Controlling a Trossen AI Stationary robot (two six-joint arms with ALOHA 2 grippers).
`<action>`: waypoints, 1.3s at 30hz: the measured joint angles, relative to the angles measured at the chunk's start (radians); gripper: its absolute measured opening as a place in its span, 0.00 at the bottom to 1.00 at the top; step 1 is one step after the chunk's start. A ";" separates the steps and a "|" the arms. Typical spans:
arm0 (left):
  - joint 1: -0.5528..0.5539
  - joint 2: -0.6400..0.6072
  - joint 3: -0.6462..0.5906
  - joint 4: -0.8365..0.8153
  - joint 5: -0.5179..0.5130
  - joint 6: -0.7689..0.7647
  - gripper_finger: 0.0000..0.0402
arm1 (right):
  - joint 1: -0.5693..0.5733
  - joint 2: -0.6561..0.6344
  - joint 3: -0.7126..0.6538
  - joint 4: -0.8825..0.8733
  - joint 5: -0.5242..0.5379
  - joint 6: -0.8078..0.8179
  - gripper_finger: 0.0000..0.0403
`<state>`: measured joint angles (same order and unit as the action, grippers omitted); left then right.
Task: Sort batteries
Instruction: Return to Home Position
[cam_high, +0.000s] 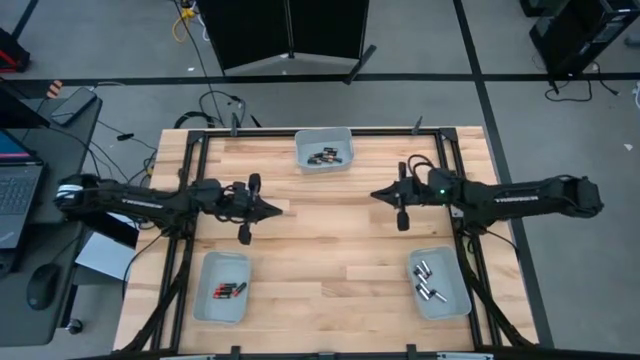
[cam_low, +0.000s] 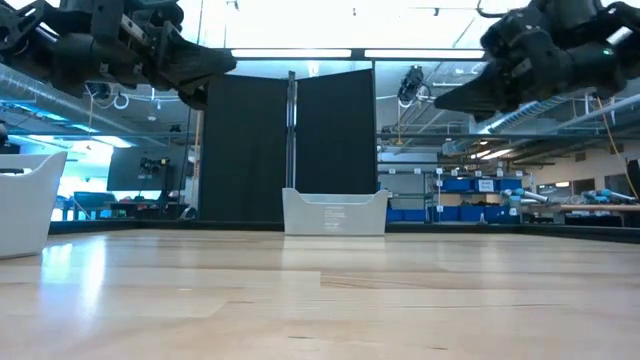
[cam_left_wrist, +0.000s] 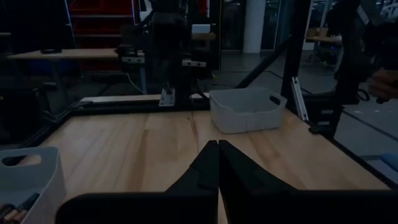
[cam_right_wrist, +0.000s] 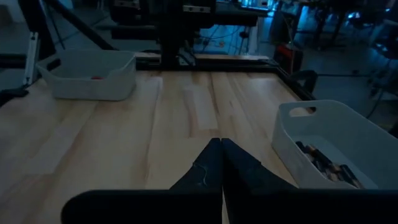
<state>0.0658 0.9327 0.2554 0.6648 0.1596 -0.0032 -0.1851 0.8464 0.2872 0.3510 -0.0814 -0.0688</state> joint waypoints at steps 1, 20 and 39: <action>0.000 -0.010 0.000 -0.009 0.000 0.001 0.02 | -0.007 -0.022 -0.015 -0.002 -0.002 0.001 0.01; 0.000 -0.193 -0.126 0.040 -0.038 0.015 0.02 | -0.109 -0.439 -0.282 -0.010 -0.079 0.077 0.01; 0.000 -0.935 -0.247 -0.546 -0.253 0.022 0.02 | -0.168 -0.843 -0.277 -0.323 0.035 0.048 0.01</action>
<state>0.0654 -0.0027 0.0089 0.1193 -0.0937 0.0185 -0.3531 0.0032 0.0103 0.0280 -0.0465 -0.0208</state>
